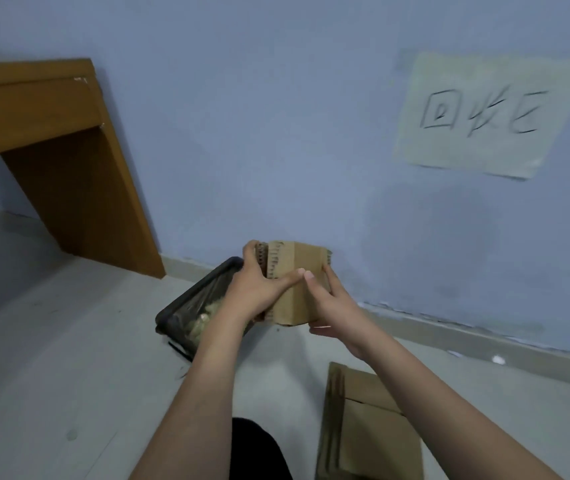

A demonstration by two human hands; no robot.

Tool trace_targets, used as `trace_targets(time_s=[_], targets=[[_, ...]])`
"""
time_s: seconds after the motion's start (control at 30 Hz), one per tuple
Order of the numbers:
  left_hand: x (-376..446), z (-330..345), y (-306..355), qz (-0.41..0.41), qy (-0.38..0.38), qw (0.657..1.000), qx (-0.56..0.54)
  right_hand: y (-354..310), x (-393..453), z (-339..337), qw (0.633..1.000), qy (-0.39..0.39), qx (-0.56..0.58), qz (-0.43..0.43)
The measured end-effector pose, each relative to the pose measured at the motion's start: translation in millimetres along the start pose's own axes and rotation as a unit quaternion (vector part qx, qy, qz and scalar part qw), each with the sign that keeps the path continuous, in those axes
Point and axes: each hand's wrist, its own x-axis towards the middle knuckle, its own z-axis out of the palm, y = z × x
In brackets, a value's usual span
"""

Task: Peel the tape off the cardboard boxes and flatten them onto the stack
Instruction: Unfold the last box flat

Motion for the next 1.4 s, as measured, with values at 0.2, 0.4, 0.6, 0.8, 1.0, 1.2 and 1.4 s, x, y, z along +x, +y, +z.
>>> trace_targets(time_s=[0.2,0.4,0.6,0.8,1.0,1.2,1.4], targets=[[-55.1,69.6,53.5,0.079,-0.054,0.995,0.010,-3.1,-99.3,-79.2,0.993,0.063,-0.098,-0.006],[-114.1,159.8,61.8,0.098,-0.142,0.984,-0.048,30.7,-165.4,-153.2,0.971,0.136,-0.199,0.001],[-128.1,210.8,51.2,0.098,-0.132,0.985,-0.053,67.0,-178.7,-190.6,0.963,0.219,-0.157,0.011],[-101.9,206.8,38.8,0.031,-0.062,0.996,-0.059,67.4,-154.6,-202.9,0.937,0.227,-0.265,-0.025],[-105.1,215.0,46.1,0.112,-0.047,0.976,0.181,67.1,-153.8,-196.7,0.936,0.189,-0.283,-0.088],[-110.1,213.6,48.1,0.014,-0.018,0.999,0.029,71.8,-161.9,-178.1,0.962,0.255,-0.046,-0.086],[-132.2,219.0,46.9,0.032,-0.079,0.995,0.050,86.8,-156.2,-172.9,0.958,0.262,-0.106,0.043]])
